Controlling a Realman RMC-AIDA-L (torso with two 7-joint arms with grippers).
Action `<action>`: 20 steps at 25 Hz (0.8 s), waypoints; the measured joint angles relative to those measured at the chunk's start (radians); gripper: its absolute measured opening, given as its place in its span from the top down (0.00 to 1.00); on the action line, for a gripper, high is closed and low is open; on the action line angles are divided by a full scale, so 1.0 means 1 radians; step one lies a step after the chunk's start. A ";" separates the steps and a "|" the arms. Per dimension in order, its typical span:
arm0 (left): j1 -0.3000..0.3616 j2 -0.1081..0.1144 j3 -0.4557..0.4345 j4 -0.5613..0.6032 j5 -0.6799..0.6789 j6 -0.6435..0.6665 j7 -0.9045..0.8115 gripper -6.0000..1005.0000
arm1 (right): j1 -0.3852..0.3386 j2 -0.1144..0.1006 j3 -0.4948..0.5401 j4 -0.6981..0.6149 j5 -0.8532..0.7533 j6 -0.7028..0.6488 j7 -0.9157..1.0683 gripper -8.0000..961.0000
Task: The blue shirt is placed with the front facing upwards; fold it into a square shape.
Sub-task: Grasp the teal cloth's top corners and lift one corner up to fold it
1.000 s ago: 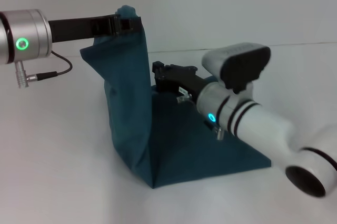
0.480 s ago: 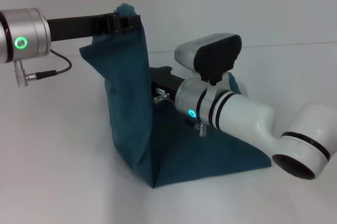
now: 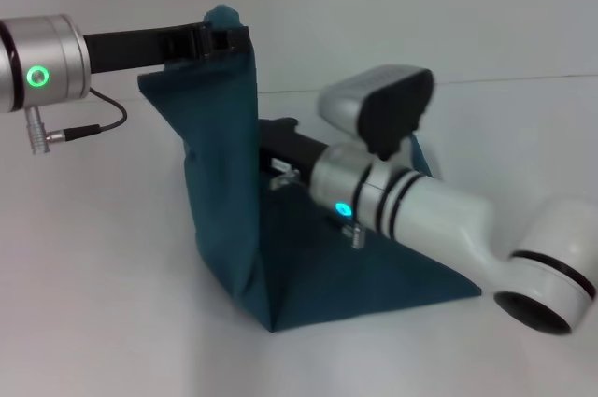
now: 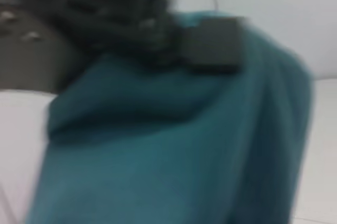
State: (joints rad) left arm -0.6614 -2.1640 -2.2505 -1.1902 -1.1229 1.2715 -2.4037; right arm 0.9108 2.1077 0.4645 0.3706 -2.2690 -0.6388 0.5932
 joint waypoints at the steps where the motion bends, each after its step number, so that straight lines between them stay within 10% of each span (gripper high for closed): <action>1: 0.001 0.000 -0.002 0.000 0.000 0.000 0.000 0.95 | -0.021 -0.002 0.015 -0.003 0.002 -0.005 -0.003 0.99; 11: 0.003 -0.002 0.012 0.032 -0.045 -0.011 0.029 0.95 | -0.253 -0.028 0.181 -0.162 0.006 -0.273 0.034 0.99; 20: -0.017 -0.005 0.105 0.116 -0.132 -0.063 0.098 0.95 | -0.312 -0.035 0.301 -0.367 0.009 -0.400 0.132 0.99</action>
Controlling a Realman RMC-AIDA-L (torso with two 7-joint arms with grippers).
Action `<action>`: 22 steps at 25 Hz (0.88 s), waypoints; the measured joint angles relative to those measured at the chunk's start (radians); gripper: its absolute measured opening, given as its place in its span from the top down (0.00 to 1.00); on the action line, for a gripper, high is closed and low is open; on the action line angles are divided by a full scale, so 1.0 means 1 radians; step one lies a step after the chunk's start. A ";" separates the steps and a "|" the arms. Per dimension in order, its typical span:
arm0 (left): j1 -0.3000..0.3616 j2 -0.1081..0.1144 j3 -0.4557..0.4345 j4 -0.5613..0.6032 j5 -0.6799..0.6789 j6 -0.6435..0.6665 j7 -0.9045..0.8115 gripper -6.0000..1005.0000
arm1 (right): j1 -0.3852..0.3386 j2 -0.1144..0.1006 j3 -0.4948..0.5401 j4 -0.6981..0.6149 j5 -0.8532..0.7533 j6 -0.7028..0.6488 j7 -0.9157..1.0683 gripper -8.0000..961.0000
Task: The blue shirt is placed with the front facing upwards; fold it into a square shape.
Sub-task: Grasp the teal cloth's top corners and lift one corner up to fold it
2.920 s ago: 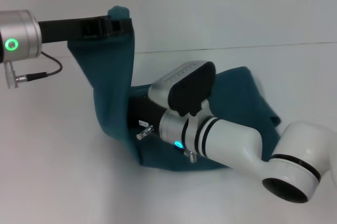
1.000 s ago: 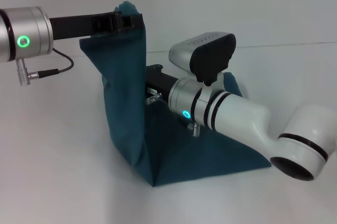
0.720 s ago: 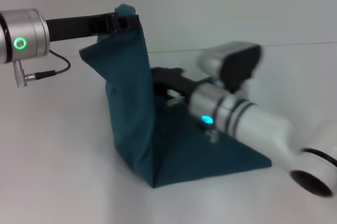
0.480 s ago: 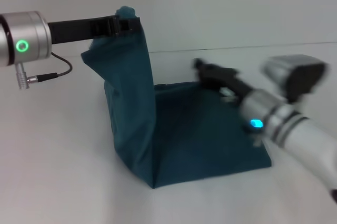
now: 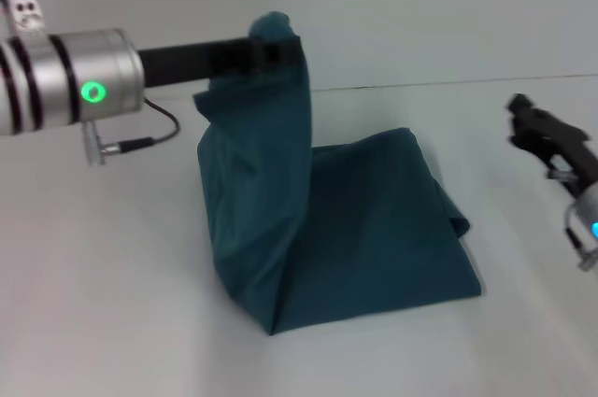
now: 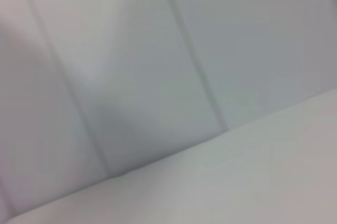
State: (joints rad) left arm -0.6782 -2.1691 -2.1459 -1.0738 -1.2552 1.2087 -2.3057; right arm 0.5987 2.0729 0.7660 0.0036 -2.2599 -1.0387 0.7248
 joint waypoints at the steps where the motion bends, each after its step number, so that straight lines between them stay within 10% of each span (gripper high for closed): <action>1: -0.005 0.000 0.012 0.017 -0.010 -0.013 0.009 0.95 | -0.002 -0.001 0.010 -0.017 0.000 -0.003 0.004 0.99; 22: -0.170 -0.006 0.325 0.425 -0.349 -0.303 0.264 0.95 | 0.005 -0.002 0.009 -0.088 -0.005 0.031 0.017 0.98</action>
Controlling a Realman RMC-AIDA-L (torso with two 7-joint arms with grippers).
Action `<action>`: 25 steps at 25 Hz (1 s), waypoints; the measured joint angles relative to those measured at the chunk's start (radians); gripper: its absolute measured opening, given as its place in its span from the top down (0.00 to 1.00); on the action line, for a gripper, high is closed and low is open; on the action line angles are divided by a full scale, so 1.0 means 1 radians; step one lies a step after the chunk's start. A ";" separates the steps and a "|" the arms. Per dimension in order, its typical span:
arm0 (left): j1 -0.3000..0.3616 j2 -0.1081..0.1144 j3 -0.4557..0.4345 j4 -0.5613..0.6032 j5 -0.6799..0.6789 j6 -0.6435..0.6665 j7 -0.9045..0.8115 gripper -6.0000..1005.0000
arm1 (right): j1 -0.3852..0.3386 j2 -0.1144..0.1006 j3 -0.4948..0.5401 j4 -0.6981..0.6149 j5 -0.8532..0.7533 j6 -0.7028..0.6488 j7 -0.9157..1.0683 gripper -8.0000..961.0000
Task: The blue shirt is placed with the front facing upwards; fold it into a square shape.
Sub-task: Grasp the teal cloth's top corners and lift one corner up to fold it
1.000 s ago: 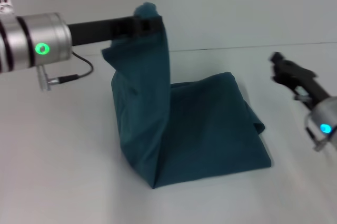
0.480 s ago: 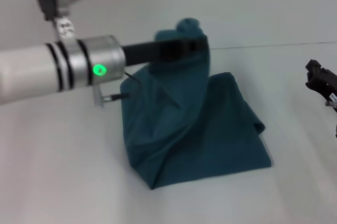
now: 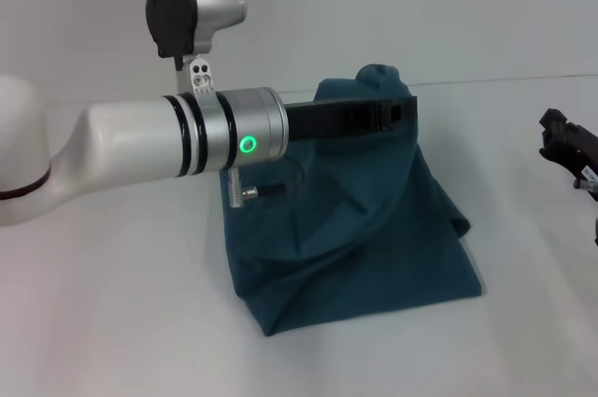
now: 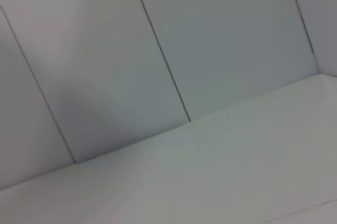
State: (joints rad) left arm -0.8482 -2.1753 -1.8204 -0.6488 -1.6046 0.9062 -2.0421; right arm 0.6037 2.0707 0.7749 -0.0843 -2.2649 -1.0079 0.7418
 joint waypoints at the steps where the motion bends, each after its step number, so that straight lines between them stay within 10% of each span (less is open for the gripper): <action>1: -0.001 0.000 0.004 0.002 -0.005 -0.005 0.001 0.95 | 0.001 0.000 -0.005 0.001 -0.001 0.000 0.000 0.98; 25: 0.205 0.049 -0.161 -0.328 -0.026 0.203 -0.161 0.95 | 0.062 0.026 -0.647 0.214 -0.006 -0.035 -0.036 0.97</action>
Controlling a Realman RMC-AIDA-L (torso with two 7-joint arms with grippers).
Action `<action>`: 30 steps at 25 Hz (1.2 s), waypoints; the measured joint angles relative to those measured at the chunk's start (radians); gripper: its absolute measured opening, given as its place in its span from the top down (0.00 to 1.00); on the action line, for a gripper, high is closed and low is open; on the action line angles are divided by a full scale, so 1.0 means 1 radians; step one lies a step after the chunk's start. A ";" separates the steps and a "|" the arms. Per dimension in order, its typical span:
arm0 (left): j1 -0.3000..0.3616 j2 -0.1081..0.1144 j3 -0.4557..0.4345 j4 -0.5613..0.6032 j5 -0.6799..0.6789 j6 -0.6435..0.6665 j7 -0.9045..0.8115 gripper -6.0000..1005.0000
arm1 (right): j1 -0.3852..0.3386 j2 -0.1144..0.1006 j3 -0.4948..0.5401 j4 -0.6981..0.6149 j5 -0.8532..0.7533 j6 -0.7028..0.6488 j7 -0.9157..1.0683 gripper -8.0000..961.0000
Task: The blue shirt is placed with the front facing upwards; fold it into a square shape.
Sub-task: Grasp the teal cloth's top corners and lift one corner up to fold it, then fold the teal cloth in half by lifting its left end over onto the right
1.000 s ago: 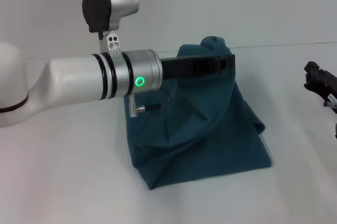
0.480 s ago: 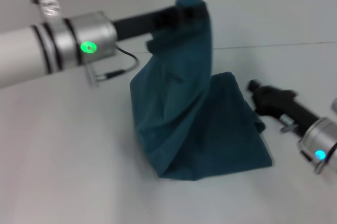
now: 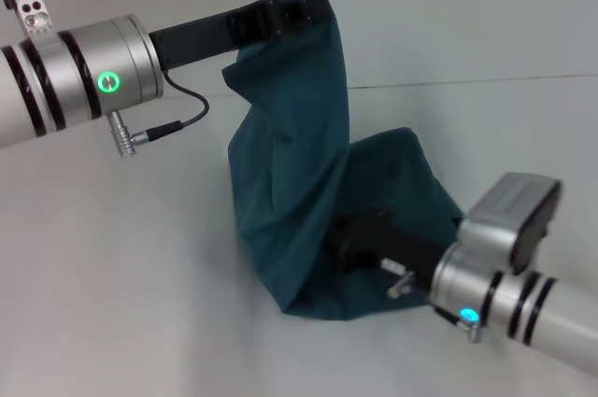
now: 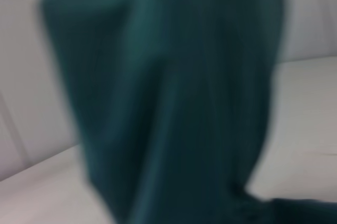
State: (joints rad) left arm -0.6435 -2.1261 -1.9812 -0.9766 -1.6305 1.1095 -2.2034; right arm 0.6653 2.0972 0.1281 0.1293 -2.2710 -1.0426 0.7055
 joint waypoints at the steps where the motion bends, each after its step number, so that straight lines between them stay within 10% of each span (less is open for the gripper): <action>1: 0.000 0.000 0.000 0.000 0.000 0.000 0.002 0.95 | 0.009 0.000 -0.021 0.010 0.000 0.006 -0.003 0.97; 15: -0.004 0.002 0.001 0.006 0.013 0.001 0.006 0.95 | 0.082 0.004 -0.105 0.073 -0.180 0.003 0.003 0.97; 30: -0.012 0.005 0.007 0.019 0.026 0.015 0.001 0.95 | -0.136 -0.009 0.104 -0.158 0.192 -0.232 0.066 0.96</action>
State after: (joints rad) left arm -0.6554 -2.1213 -1.9746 -0.9574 -1.6044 1.1242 -2.2022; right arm 0.5289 2.0878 0.2318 -0.0289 -2.0793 -1.2747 0.7711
